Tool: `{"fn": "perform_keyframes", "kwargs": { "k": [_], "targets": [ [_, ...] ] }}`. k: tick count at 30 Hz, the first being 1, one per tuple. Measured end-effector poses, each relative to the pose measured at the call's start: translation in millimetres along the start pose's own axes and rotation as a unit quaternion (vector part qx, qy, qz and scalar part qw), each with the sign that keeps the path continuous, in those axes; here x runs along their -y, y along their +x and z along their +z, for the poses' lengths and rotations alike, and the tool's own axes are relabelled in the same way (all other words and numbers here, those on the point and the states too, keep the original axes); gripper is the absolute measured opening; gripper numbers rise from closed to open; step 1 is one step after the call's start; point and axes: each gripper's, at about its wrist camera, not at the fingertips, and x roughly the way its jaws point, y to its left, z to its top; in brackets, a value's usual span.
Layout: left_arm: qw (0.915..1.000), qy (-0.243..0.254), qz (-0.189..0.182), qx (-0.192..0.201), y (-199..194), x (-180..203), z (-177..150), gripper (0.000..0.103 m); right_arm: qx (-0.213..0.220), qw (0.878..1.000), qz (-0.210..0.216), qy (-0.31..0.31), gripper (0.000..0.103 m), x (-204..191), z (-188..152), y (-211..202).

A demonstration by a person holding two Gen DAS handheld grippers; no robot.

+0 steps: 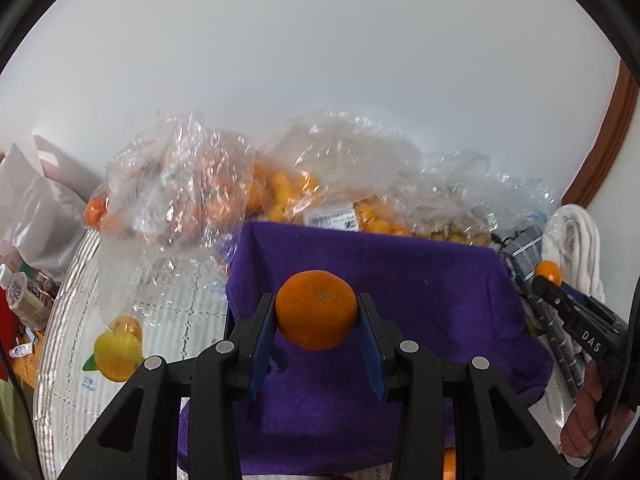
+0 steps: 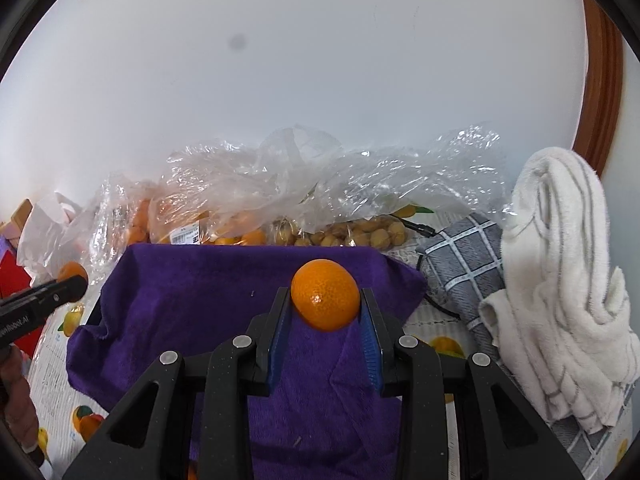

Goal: Organize fruits
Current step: 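Carry both held tangerines up and over the purple towel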

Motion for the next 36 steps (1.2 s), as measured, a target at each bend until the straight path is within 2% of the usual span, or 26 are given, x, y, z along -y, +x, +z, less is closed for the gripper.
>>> {"fn": "perform_keyframes", "kwargs": {
  "k": [4, 14, 23, 36],
  "targets": [
    [1.0, 0.0, 0.003, 0.0, 7.7, -2.9, -0.6, 0.038, -0.014, 1.0, 0.006, -0.003, 0.033, -2.5, -1.9, 14.1],
    [0.9991, -0.017, 0.006, -0.039, 37.3, -14.5, -12.2, 0.038, -0.052, 0.998, -0.001, -0.018, 0.033, -5.1, -15.6, 42.4],
    [0.998, 0.002, 0.014, -0.062, 51.6, -4.6, -23.5, 0.038, -0.084, 0.996, 0.0, -0.018, 0.033, -6.8, -24.7, 59.0],
    [0.9955, 0.018, 0.031, -0.088, 60.9, 2.5, -27.3, 0.038, -0.105, 0.994, 0.007, -0.033, 0.033, -16.0, -37.8, 71.7]
  ]
}}
